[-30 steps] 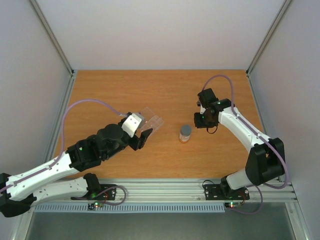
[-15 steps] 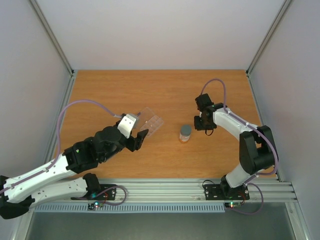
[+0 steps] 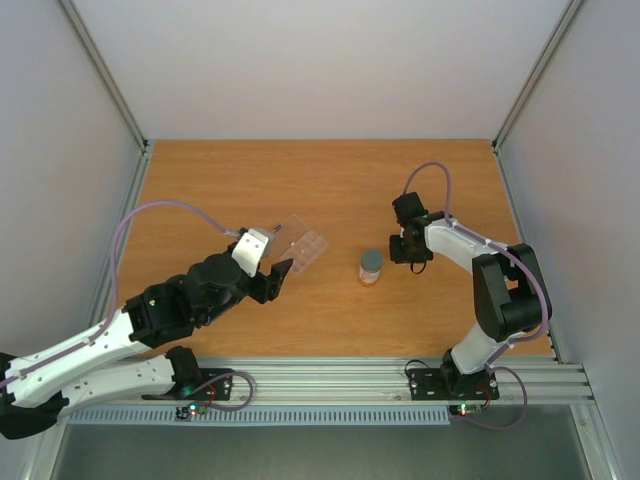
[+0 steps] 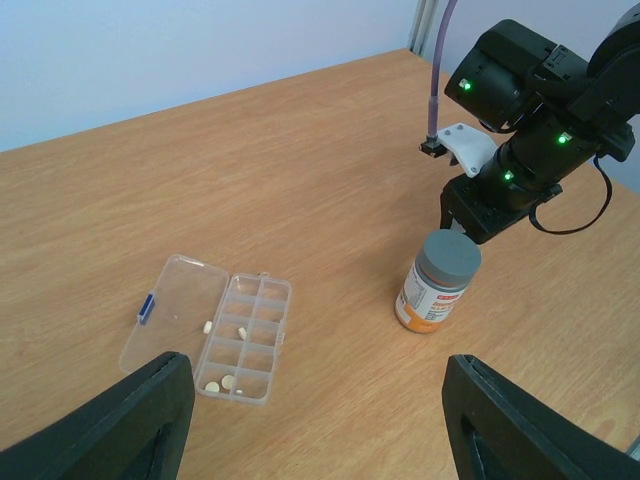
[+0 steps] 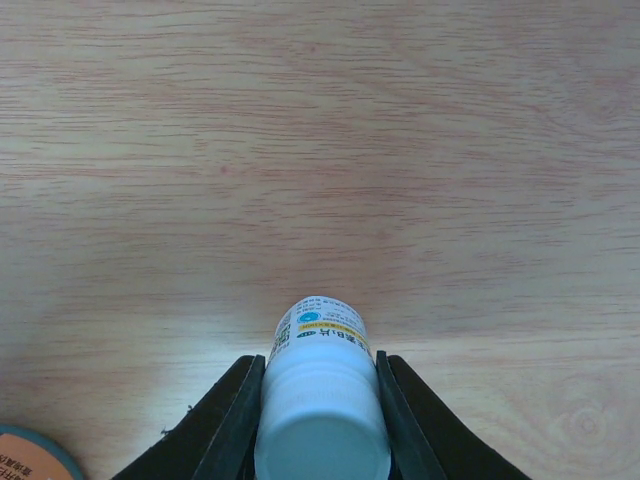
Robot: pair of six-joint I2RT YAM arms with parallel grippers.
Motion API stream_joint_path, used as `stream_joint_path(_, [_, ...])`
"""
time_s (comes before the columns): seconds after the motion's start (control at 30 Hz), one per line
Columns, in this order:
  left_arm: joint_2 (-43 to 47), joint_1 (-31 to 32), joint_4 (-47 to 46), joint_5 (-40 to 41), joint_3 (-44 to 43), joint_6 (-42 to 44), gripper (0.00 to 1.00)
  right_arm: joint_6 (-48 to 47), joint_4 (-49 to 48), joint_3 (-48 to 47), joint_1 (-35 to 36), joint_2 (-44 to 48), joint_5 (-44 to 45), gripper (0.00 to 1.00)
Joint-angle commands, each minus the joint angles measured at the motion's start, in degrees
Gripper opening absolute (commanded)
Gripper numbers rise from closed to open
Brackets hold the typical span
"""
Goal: Sort the pills into containers
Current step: Place the pill bottle at the center of the board.
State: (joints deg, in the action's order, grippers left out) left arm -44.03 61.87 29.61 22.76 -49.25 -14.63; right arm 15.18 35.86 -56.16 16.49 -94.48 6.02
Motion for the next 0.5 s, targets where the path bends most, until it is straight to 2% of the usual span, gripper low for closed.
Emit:
stream_joint_path(0.0, [0.3,0.1,-1.0,1.6,-0.1,-0.7,0.70,0.4,-1.6,0.7,-0.6,-0.2,0.2,0.31])
stream_joint_path(0.47, [0.1,0.1,-1.3,2.2,-0.1,-1.0,0.70,0.3,-1.0,-0.2,-1.1,0.1,-0.8,0.45])
